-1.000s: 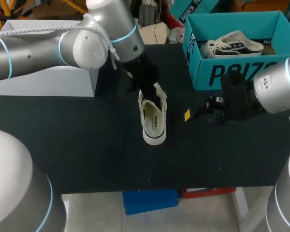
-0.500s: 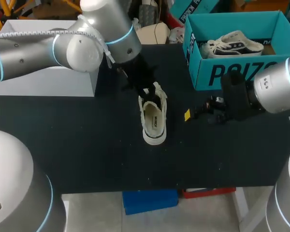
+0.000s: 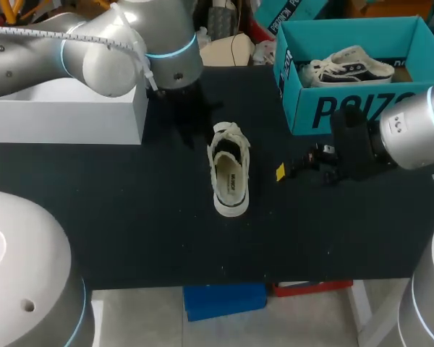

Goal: Take the shoe out of the shoebox, open the shoe tongue, remove and reinsert the insole, then place the shoe into the shoebox

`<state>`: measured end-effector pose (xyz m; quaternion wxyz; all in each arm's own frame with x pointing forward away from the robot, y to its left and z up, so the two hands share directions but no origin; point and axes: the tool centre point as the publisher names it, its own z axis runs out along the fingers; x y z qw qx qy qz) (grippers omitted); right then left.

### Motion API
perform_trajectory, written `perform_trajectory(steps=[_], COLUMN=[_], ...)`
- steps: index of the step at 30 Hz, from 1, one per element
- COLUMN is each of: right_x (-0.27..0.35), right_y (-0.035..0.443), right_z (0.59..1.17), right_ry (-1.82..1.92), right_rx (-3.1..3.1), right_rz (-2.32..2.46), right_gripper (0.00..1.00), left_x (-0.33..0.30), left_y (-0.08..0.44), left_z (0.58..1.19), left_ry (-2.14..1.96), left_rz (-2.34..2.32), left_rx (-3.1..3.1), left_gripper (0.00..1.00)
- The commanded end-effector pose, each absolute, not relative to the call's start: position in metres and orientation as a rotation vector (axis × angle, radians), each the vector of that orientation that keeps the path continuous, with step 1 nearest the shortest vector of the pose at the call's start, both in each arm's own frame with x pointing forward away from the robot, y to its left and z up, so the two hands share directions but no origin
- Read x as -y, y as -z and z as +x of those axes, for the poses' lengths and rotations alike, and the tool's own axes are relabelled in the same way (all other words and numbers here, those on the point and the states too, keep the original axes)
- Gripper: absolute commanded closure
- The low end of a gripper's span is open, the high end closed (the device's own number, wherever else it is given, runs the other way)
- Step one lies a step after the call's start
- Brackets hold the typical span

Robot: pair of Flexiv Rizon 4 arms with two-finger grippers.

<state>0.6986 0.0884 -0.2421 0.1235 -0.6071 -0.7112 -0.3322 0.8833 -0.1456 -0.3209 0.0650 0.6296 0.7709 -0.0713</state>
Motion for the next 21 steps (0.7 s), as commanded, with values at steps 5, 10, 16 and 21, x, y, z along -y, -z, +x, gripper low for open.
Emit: perform_trajectory(steps=[5, 10, 16, 21], right_x=[-0.089, -0.089, -0.089, -0.089], right_y=[0.242, 0.242, 0.242, 0.242], right_z=[0.699, 0.699, 0.699, 0.699], right_ry=[0.966, 0.966, 0.966, 0.966], right_rx=[2.075, 2.075, 2.075, 2.075], right_rz=[-1.773, -1.773, -1.773, -1.773], right_gripper=[0.00, 0.00, 0.00, 0.00], left_x=[0.153, 0.159, 0.164, 0.168], left_y=[0.346, 0.355, 0.360, 0.345], left_z=[0.883, 0.879, 0.879, 0.880], left_ry=[0.267, 0.268, 0.268, 0.279], left_rz=[1.940, 1.975, 2.008, 1.997], left_rx=[-2.268, -2.252, -2.208, -2.156], left_gripper=[0.70, 0.69, 0.67, 0.67])
